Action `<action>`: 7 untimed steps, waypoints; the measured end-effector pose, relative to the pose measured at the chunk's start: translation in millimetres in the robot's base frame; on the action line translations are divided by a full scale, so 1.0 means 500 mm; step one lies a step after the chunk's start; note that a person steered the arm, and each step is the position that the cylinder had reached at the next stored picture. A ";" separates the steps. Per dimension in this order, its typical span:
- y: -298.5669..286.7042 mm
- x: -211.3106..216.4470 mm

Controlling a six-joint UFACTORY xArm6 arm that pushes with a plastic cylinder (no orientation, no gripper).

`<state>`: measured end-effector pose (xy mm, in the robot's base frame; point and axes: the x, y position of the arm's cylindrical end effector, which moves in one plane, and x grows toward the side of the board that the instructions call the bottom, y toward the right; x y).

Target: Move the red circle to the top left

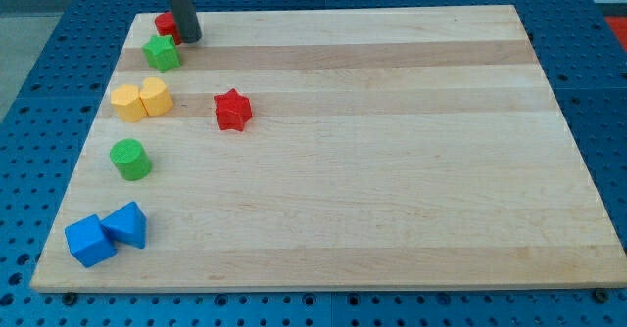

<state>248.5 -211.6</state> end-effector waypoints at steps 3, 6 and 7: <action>-0.138 0.015; -0.132 -0.016; -0.187 0.038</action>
